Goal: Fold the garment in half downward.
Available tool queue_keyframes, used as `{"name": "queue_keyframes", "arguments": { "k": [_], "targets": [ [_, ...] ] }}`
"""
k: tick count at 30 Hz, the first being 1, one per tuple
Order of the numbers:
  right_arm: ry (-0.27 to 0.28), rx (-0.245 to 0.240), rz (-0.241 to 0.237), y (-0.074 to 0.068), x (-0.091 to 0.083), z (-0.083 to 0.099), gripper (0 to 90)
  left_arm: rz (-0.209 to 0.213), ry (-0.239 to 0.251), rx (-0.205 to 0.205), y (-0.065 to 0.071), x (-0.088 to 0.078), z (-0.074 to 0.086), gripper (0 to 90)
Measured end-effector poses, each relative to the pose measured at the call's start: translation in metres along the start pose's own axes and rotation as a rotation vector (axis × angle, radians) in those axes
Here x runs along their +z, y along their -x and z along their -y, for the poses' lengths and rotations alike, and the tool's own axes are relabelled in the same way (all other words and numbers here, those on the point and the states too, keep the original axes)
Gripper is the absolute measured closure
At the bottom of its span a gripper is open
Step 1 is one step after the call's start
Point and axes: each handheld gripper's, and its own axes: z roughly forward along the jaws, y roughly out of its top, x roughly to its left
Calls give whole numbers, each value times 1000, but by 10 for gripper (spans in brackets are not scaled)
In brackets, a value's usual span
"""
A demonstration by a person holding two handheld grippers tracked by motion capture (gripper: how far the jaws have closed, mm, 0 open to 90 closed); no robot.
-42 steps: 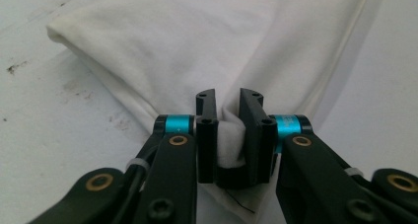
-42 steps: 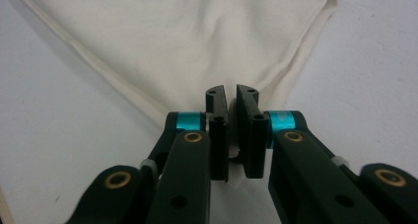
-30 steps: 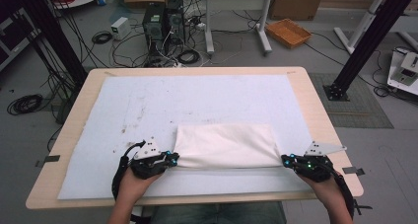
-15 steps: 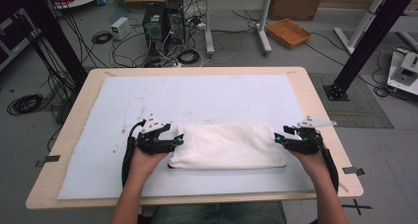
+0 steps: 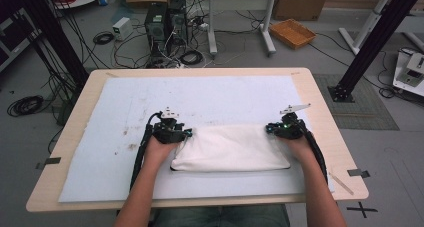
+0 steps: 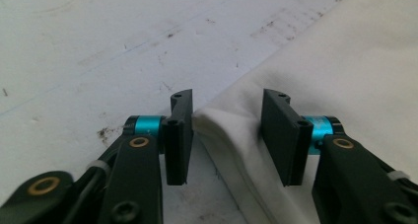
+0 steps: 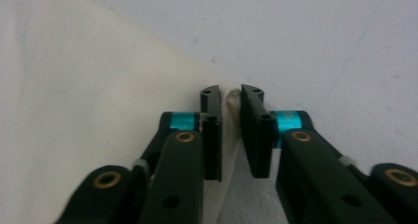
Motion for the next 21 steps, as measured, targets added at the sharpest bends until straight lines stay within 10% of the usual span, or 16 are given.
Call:
{"name": "queue_keyframes", "arguments": {
  "k": [4,16,21],
  "targets": [
    [-12,-58,9,-2,-2,-3,868,13,23,-2,-1,-1,-1,797],
    [64,-83,125,15,-8,-18,872,-26,113,-15,-12,3,-12,826],
    [75,-25,138,21,-7,-13,718,-75,131,-30,-12,3,-14,621]
  ]
}}
